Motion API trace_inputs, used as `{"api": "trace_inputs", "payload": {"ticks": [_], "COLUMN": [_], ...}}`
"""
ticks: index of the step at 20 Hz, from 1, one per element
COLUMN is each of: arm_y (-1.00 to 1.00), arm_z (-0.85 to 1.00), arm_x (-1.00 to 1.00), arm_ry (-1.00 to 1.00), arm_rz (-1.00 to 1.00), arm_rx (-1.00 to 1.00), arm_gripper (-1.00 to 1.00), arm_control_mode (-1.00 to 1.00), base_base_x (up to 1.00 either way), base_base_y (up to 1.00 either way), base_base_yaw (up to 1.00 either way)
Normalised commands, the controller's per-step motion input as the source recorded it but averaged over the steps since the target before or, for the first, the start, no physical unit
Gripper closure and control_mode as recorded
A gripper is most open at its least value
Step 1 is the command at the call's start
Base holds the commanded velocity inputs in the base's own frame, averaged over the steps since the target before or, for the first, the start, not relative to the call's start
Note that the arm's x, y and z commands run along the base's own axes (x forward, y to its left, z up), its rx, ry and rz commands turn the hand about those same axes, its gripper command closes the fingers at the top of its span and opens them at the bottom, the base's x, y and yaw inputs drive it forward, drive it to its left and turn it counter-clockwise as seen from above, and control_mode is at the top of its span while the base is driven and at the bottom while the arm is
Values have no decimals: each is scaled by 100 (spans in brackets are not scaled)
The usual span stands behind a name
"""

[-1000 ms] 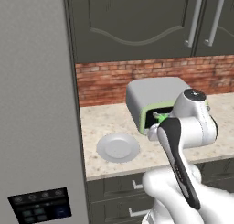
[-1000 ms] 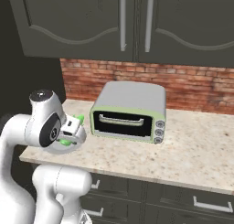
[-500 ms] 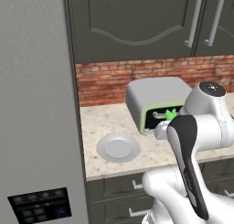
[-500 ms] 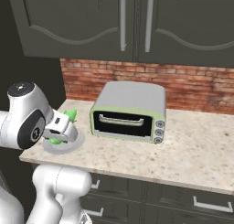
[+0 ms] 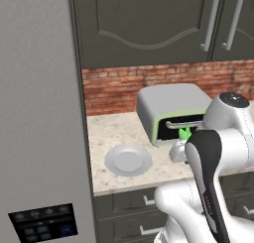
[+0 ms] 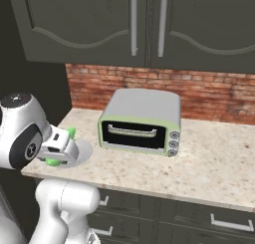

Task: Place the corn on the rack of the oven.

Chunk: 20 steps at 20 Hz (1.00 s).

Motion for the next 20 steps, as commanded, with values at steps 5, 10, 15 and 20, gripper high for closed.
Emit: {"api": "trace_inputs", "payload": {"ticks": [5,10,15,20], "arm_y": [0,0,0,0], "arm_z": [0,0,0,0], "arm_x": [-31,0,0,0], "arm_ry": [0,0,0,0], "arm_rz": [3,0,0,0], "arm_rx": [0,0,0,0], "arm_gripper": [100,100,100,100], "arm_control_mode": [100,100,100,100], "base_base_x": [-14,-81,-69,-16], "base_base_y": [0,22,79,100], "base_base_yaw": [1,10,9,5]}}
